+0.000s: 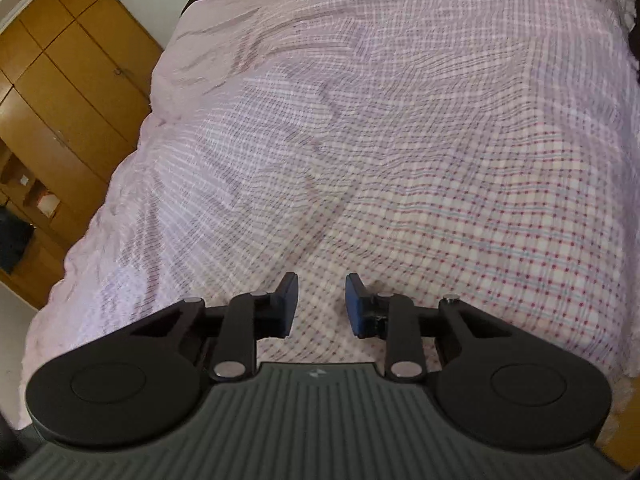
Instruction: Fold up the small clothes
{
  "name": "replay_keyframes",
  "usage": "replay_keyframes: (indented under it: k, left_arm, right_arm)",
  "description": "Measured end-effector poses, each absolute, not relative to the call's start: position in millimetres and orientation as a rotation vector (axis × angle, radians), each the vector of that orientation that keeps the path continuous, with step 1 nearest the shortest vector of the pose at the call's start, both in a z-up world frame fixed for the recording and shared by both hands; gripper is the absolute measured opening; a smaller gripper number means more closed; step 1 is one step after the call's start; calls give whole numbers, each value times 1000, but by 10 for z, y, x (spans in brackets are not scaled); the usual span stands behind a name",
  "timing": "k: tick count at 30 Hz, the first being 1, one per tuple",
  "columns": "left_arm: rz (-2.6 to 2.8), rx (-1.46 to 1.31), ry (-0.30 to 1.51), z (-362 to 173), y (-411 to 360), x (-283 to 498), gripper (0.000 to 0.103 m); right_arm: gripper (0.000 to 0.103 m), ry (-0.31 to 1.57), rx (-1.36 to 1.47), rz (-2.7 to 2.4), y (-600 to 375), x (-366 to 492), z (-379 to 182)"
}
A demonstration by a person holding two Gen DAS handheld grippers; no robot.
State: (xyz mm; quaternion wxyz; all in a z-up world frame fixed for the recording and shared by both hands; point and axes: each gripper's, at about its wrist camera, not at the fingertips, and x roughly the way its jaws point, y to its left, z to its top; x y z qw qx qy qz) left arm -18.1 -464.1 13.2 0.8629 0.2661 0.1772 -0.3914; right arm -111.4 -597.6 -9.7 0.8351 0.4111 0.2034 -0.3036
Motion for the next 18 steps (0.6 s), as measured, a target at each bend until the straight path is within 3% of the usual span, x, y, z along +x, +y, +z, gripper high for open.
replay_keyframes:
  k: [9,18]
  left_arm:
    - [-593,125,242,924,-3423,18,8]
    - [-400,-14,182,1260,-2109,-77,8]
  right_arm:
    - [34,456,861,-493,-5764,-874,-42]
    - [34,540,733,-244,-5090,-361,-12]
